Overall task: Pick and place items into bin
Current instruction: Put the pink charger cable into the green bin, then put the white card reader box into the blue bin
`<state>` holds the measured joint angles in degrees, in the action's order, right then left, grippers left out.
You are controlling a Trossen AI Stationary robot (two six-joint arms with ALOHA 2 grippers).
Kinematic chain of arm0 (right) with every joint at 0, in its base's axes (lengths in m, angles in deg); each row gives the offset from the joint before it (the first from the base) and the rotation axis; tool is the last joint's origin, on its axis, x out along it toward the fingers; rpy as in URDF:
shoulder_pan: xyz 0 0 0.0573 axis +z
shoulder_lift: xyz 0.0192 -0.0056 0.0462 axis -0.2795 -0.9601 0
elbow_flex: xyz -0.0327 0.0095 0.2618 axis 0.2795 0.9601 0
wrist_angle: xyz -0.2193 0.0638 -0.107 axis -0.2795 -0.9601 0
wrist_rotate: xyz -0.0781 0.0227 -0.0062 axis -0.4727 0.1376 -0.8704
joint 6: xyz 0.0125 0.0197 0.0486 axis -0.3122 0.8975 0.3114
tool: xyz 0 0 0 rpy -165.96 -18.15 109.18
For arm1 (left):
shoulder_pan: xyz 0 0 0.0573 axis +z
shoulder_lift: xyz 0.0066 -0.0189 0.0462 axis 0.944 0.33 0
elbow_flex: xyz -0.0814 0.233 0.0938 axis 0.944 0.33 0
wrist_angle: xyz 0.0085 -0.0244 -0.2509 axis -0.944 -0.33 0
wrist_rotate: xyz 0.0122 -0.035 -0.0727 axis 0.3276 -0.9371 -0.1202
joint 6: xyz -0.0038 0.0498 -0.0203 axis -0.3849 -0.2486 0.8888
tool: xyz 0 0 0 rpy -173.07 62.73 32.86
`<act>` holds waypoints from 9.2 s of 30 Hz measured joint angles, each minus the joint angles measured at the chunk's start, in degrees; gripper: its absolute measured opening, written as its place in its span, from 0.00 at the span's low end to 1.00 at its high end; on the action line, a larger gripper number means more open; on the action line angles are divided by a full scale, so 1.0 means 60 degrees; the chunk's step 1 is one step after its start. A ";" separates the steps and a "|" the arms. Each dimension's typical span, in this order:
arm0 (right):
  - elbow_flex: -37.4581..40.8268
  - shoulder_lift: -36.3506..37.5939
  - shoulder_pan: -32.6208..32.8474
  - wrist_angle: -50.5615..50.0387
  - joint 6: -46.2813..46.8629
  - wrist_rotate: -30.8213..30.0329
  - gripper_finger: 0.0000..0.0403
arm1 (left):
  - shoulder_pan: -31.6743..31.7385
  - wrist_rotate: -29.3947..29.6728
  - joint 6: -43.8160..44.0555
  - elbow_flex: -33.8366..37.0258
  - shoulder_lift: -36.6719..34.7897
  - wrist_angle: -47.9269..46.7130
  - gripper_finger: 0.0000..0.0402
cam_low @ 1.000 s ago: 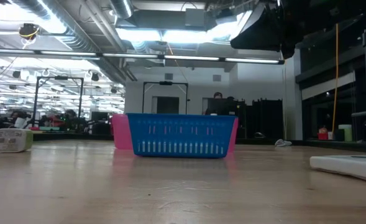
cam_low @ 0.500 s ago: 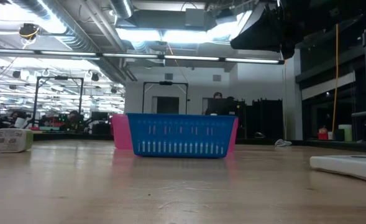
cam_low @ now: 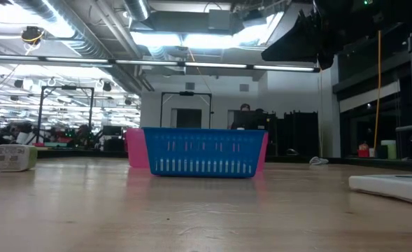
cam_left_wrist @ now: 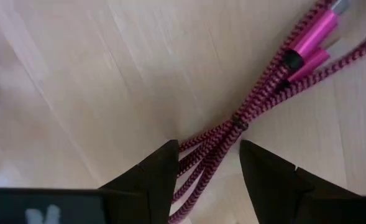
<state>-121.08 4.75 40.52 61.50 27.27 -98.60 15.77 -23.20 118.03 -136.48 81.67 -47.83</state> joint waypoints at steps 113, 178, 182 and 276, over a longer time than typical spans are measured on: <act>-0.0004 0.0000 -0.2243 -0.0636 -0.2307 -0.0024 0.01 | 1.2680 0.2512 -0.6382 0.0900 -0.4084 0.5338 0.02; -0.0004 0.0000 -0.3024 -0.1642 -0.3002 -0.0021 0.01 | 1.3752 0.4794 -1.4435 -0.4328 0.2127 0.1398 0.05; -0.0004 0.0000 -0.3024 -0.1642 -0.3011 -0.0021 0.01 | 1.3743 0.4794 -1.4875 -0.4328 0.2127 0.1252 0.07; 0.0007 0.0004 -0.5716 -0.0953 -0.4331 0.3006 0.00 | 1.2639 -0.2480 -0.8405 0.5305 -0.7321 1.0739 0.01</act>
<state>-121.04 4.77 6.23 55.78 1.28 -80.56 91.60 -38.08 67.60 -104.65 37.75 16.60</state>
